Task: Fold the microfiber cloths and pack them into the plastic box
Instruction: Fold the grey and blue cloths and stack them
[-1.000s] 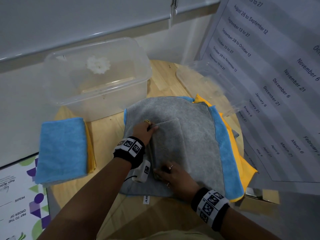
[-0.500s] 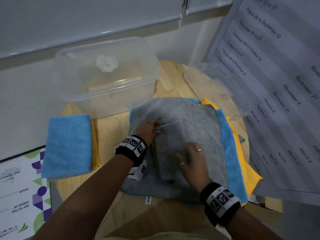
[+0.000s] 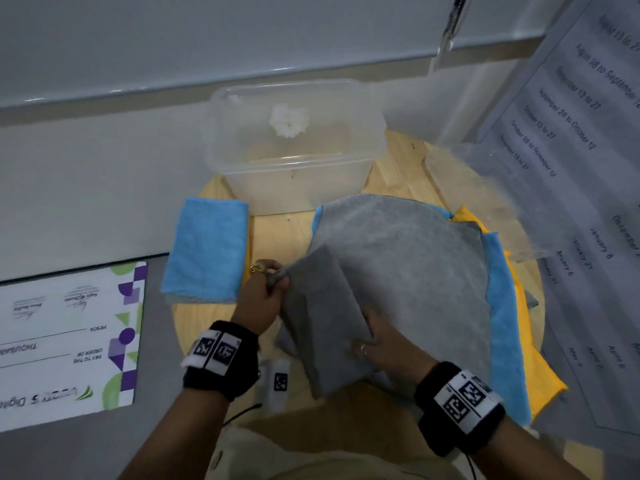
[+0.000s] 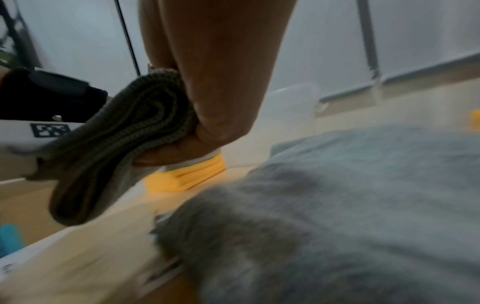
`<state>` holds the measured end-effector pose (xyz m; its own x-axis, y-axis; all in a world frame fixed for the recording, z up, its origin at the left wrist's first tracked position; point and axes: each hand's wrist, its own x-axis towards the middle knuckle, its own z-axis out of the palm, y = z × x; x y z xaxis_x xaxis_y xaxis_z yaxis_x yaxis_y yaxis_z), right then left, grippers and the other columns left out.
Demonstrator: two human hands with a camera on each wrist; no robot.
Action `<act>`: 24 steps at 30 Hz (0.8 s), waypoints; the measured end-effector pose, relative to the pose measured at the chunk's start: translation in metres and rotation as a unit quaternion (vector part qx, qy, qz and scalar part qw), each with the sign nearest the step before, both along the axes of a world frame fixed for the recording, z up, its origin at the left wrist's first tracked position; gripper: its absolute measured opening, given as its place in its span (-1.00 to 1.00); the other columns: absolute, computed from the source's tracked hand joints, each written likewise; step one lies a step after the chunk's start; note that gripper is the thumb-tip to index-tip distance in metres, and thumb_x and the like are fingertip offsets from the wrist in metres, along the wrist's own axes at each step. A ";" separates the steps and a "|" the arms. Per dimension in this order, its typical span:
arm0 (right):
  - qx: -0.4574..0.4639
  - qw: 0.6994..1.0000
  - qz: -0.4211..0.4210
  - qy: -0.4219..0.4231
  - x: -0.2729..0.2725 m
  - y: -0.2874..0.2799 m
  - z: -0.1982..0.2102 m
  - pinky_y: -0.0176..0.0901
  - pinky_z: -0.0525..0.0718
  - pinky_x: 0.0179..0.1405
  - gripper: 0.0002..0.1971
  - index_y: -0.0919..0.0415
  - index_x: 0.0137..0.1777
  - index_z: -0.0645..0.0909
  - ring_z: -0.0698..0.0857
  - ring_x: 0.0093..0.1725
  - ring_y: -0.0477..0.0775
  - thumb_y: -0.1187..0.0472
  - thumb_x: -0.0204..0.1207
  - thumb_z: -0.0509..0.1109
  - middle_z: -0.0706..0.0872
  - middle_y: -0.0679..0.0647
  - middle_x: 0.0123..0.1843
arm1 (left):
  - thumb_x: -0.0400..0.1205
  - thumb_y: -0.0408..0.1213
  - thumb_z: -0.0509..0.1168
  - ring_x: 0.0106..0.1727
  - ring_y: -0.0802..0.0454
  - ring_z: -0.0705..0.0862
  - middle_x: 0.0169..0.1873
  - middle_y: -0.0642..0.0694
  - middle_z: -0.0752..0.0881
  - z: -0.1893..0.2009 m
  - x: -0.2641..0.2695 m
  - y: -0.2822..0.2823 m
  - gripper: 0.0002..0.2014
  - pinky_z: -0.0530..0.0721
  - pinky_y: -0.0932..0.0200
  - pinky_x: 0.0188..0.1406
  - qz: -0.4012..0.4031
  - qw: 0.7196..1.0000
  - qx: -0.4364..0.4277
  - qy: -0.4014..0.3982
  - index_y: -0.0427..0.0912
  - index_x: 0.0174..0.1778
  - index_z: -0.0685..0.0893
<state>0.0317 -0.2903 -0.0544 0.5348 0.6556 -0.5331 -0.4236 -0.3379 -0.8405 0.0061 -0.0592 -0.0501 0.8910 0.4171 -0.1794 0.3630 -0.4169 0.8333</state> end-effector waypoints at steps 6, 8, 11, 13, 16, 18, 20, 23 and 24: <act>0.008 0.982 0.151 -0.114 -0.046 0.057 -0.019 0.05 0.40 0.52 -0.31 -0.16 0.53 0.04 0.33 0.54 -0.04 0.13 0.55 0.39 0.30 -0.20 0.48 | 0.53 -0.31 0.42 0.02 -0.23 0.71 -0.08 -0.25 0.74 -0.035 -0.085 0.067 -0.86 0.62 0.03 0.00 0.069 0.986 0.053 0.139 -0.26 -0.04 0.71; -0.010 0.978 0.168 -0.127 -0.056 0.076 -0.031 0.05 0.28 0.59 -0.25 -0.11 0.60 -0.05 0.23 0.59 -0.01 0.16 0.57 0.36 0.20 -0.09 0.58 | 0.52 -0.33 0.43 0.00 -0.28 0.71 -0.11 -0.29 0.75 -0.045 -0.088 0.080 -0.88 0.59 0.08 -0.07 0.103 0.981 0.054 0.154 -0.27 -0.08 0.71; -0.062 0.959 0.220 -0.168 -0.065 0.095 -0.045 0.05 0.13 0.64 -0.26 -0.10 0.65 -0.07 0.16 0.64 0.08 0.23 0.62 0.28 0.15 0.04 0.66 | 0.54 -0.31 0.41 0.06 -0.29 0.68 -0.05 -0.36 0.74 -0.055 -0.084 0.090 -0.82 0.54 0.08 -0.01 0.138 0.972 0.078 0.173 -0.32 0.00 0.68; -0.085 0.952 0.233 -0.179 -0.067 0.105 -0.047 0.05 0.10 0.64 -0.26 -0.13 0.65 -0.10 0.12 0.65 0.13 0.21 0.63 0.26 0.13 0.05 0.67 | 0.57 -0.28 0.37 0.10 -0.33 0.66 -0.01 -0.41 0.72 -0.056 -0.079 0.093 -0.77 0.55 0.02 0.04 0.134 0.967 0.098 0.191 -0.36 0.05 0.65; -0.141 0.931 0.268 -0.205 -0.070 0.113 -0.053 0.00 0.31 0.55 -0.21 -0.09 0.65 -0.25 0.40 0.51 0.22 0.09 0.64 0.25 0.36 0.21 0.58 | 0.60 -0.29 0.32 0.08 -0.42 0.64 -0.02 -0.50 0.68 -0.052 -0.074 0.096 -0.72 0.53 -0.07 0.00 0.133 0.962 0.126 0.201 -0.51 0.00 0.61; -0.175 0.908 0.285 -0.251 -0.072 0.115 -0.058 0.03 0.54 0.32 -0.18 -0.09 0.64 -0.30 0.64 0.21 0.26 0.01 0.61 0.25 0.65 0.31 0.27 | 0.56 -0.32 0.34 0.08 -0.46 0.62 0.01 -0.53 0.64 -0.051 -0.076 0.091 -0.71 0.53 -0.13 0.01 0.140 0.958 0.167 0.187 -0.54 0.01 0.59; -0.202 0.888 0.301 -0.284 -0.071 0.115 -0.062 0.00 0.57 0.18 -0.15 -0.05 0.65 -0.32 0.67 0.10 0.28 0.00 0.61 0.26 0.68 0.35 0.14 | 0.49 -0.28 0.40 0.14 -0.49 0.56 0.12 -0.53 0.57 -0.052 -0.086 0.073 -0.57 0.54 -0.20 0.10 0.117 0.953 0.212 0.182 -0.52 0.15 0.56; -0.209 0.882 0.312 -0.285 -0.066 0.107 -0.059 0.02 0.50 0.33 -0.16 0.00 0.66 -0.26 0.53 0.37 0.29 -0.02 0.60 0.26 0.49 0.32 0.44 | 0.46 0.00 0.22 0.23 -0.48 0.51 0.22 -0.52 0.57 -0.057 -0.106 0.033 -0.39 0.59 -0.30 0.13 -0.043 0.935 0.284 0.209 -0.42 0.27 0.58; -0.191 0.891 0.292 -0.291 -0.064 0.103 -0.056 0.04 0.47 0.41 -0.21 0.00 0.67 -0.16 0.46 0.45 0.26 -0.03 0.59 0.26 0.40 0.25 0.52 | 0.46 0.03 0.12 0.27 -0.46 0.51 0.25 -0.47 0.58 -0.061 -0.110 0.023 -0.40 0.59 -0.32 0.14 -0.110 0.920 0.311 0.212 -0.33 0.28 0.61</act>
